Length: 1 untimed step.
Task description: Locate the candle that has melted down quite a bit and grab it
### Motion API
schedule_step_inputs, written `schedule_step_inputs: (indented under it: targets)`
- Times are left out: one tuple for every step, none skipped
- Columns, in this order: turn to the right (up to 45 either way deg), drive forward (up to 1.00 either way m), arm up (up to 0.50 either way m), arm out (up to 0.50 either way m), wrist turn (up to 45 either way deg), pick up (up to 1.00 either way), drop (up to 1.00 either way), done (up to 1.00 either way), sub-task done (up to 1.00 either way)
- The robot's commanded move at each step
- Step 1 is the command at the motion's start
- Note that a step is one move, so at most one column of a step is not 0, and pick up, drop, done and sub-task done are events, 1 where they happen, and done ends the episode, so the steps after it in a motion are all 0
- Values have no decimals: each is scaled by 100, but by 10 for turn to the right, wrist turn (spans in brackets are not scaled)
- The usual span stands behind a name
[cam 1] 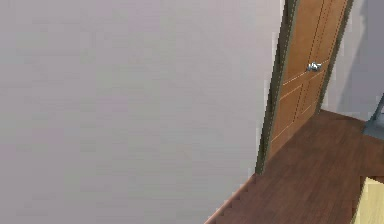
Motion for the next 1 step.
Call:
schedule_step_inputs:
  targets:
    - [0, 0, 0, 0, 0, 0, 0, 100, 0]
